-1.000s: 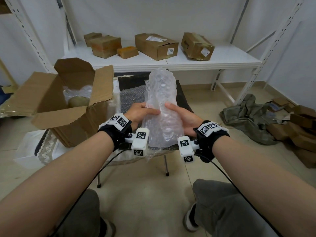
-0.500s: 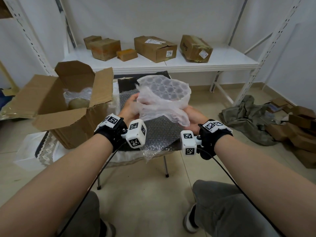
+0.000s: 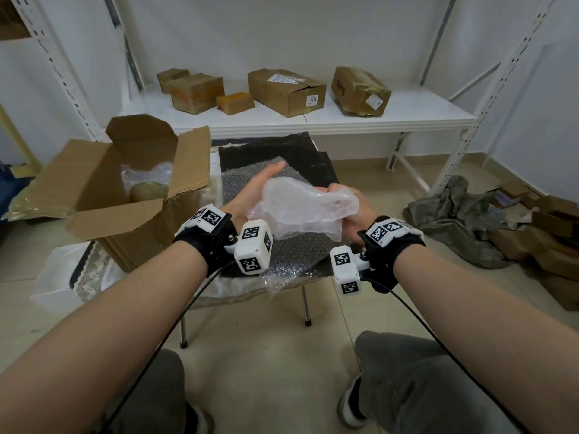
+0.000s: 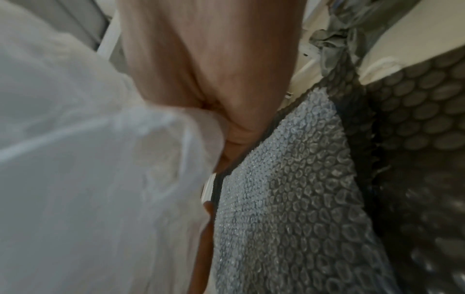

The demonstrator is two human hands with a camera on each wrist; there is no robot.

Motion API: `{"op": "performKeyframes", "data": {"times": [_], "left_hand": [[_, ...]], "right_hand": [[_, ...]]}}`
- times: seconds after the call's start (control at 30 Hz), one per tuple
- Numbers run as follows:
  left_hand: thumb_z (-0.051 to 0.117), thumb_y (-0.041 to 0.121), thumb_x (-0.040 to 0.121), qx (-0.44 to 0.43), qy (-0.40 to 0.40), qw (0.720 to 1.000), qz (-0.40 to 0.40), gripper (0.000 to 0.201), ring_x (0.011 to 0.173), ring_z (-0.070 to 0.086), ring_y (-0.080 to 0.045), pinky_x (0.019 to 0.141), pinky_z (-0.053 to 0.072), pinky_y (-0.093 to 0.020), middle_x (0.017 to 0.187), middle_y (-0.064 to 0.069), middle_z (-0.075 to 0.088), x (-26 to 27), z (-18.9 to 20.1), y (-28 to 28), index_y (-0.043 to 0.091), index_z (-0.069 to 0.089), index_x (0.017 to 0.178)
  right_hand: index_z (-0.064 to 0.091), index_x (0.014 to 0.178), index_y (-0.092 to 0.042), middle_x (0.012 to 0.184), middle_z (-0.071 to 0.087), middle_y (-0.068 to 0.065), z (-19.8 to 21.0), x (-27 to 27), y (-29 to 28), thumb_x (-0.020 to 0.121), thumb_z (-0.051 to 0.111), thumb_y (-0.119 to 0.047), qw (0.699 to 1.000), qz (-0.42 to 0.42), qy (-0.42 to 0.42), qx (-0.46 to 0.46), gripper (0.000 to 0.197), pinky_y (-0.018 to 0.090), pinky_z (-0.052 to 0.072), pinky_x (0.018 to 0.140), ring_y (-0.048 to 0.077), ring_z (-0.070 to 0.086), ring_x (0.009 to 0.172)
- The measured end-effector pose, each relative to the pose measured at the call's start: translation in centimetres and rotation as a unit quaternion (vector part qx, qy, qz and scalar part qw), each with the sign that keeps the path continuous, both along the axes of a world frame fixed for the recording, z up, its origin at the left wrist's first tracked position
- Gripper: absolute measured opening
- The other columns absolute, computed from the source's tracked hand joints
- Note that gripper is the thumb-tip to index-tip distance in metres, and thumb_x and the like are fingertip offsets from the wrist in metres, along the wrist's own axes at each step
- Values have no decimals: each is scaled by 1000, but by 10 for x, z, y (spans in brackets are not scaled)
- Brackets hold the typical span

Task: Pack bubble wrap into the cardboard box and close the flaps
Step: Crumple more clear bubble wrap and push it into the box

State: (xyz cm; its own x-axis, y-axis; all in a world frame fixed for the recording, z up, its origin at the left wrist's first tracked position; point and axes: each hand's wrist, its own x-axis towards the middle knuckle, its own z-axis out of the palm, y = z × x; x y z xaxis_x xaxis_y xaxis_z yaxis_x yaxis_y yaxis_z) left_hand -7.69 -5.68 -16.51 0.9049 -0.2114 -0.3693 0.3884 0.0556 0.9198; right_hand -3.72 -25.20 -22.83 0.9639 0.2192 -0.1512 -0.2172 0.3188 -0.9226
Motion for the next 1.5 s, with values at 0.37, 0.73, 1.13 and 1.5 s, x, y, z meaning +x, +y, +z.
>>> {"op": "performKeyframes", "data": {"times": [0.37,0.73,1.13,1.5], "left_hand": [[67,14,89,156,-28,987,17,49,77,53,-10,53,43,-23,109,-1,53,-4,27,-10,11,49,135],[64,-8,84,123,-151,979,60,45,94,64,-21,66,56,-27,109,-4,66,-1,71,1,11,55,125],[68,14,90,103,-148,981,68,22,81,75,-16,57,57,-23,94,-1,77,-15,124,90,12,65,111],[86,6,69,218,-165,939,210,117,113,55,-27,80,53,-37,131,-8,51,-23,98,193,26,9,155]], "right_hand": [[60,107,-6,104,67,18,34,-17,-1,90,45,-41,990,-98,69,77,42,39,55,81,30,64,92],[50,137,-14,134,60,14,84,-43,6,94,53,-43,996,50,-4,73,53,39,58,82,32,61,118],[42,138,-6,136,54,17,137,-39,93,84,63,7,998,21,-49,43,59,33,60,61,32,66,104],[44,129,-16,120,58,9,148,-37,203,65,67,-5,954,0,-153,-259,68,53,59,79,33,61,105]]}}
